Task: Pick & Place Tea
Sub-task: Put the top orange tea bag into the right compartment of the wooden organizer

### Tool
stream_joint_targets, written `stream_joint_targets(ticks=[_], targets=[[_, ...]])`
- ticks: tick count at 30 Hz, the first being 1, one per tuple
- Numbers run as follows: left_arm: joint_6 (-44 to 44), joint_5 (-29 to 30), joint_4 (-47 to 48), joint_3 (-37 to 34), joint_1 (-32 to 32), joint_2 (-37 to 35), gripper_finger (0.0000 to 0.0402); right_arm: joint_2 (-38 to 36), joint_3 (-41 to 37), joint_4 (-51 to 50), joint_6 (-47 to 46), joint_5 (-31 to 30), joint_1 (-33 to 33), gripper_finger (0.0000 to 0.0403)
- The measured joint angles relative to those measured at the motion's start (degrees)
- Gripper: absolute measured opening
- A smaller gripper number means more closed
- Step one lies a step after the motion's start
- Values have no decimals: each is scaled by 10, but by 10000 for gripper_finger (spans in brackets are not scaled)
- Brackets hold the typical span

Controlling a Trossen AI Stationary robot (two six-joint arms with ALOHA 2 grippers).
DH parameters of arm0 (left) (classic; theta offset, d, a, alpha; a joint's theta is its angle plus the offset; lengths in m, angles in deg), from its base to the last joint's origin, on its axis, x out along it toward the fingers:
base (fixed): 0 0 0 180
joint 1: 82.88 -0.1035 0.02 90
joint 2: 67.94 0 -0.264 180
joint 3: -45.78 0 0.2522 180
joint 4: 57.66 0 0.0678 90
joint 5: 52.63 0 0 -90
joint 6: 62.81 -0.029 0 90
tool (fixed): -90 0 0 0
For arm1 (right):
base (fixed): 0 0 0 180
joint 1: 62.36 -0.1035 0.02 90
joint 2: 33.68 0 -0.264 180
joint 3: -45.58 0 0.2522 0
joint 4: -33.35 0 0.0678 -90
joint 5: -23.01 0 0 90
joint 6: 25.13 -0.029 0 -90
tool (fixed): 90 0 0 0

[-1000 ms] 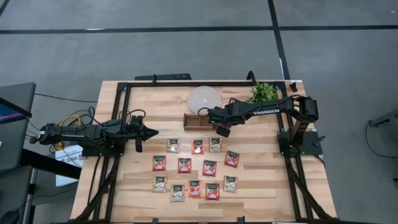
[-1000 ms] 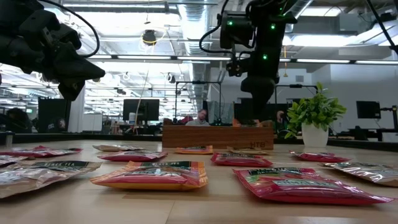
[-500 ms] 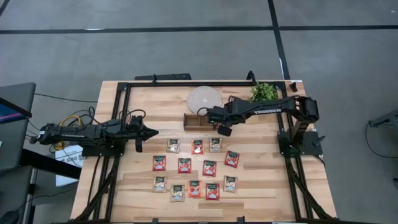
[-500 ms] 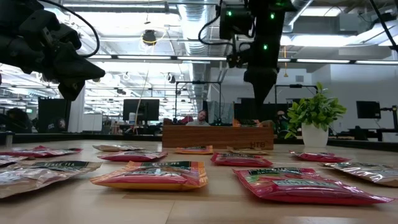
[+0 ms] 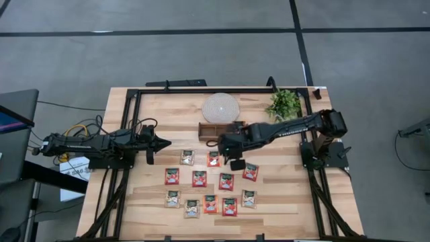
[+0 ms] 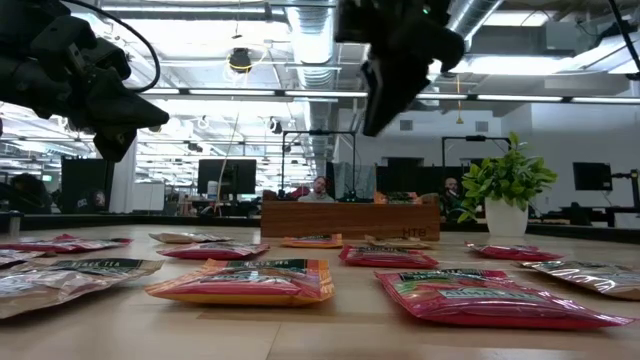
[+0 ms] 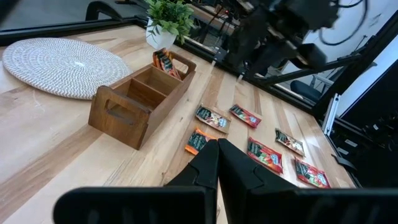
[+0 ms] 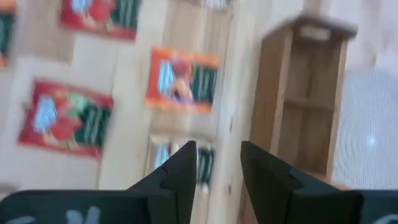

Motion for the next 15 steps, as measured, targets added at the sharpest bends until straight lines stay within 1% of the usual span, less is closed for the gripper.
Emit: stream_joint_targets(ticks=[7,11,15], targets=[[0,0,0,0,0,0,0,0,0,34,0,1,-6,116],[0,0,0,0,0,0,0,1,0,60,-2,28,-5,116],[0,0,0,0,0,0,0,1,0,83,-11,34,-1,116]])
